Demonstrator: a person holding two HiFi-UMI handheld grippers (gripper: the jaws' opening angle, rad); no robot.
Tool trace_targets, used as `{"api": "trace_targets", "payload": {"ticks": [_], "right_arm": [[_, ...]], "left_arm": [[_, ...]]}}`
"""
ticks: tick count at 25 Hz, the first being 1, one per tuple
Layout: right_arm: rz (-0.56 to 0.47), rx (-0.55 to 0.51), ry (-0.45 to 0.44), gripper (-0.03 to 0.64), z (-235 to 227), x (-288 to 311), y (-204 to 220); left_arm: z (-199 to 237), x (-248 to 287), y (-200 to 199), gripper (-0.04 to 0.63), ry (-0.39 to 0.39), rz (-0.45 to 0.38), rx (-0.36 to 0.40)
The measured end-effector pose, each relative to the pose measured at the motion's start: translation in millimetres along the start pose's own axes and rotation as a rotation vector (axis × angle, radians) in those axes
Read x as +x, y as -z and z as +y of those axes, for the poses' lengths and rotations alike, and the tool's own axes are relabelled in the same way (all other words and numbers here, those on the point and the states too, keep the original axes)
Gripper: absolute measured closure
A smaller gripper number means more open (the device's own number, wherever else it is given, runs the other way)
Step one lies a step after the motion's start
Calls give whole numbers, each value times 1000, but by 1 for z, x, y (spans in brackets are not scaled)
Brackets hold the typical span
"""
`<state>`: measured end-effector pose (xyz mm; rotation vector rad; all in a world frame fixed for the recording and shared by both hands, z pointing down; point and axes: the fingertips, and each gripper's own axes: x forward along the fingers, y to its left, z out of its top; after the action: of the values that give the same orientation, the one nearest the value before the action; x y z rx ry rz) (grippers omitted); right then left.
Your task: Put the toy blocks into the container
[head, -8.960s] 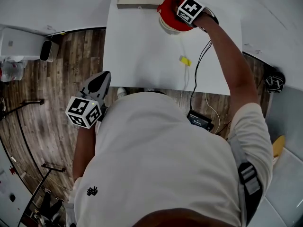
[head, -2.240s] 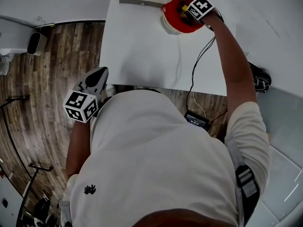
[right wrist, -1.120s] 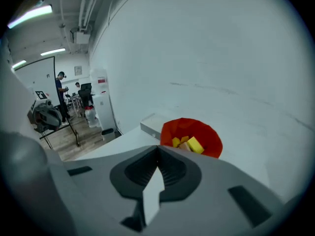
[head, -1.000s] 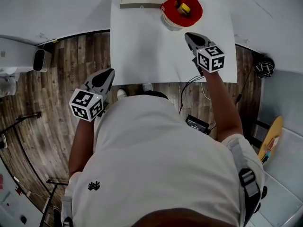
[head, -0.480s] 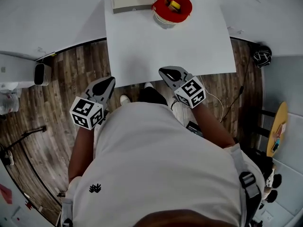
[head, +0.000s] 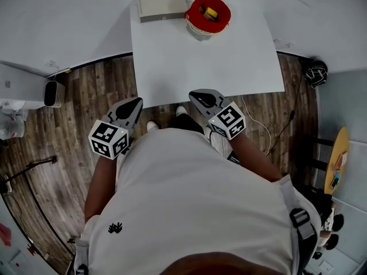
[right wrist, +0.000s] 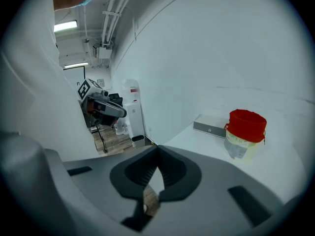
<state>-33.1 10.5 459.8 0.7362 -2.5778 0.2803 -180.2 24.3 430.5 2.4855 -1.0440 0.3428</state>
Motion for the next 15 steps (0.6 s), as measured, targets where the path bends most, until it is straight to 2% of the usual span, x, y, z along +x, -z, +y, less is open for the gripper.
{"api": "trace_targets", "payload": {"ticks": [9,15], "right_arm": [[-2,-12,-63,611,15,10,-2],[-20,-22,-65,612,21,12,-9]], "left_arm": [[1,-12,9,589,-28,-6,-22],[2,-18,16,589,-35,2,-30]]}}
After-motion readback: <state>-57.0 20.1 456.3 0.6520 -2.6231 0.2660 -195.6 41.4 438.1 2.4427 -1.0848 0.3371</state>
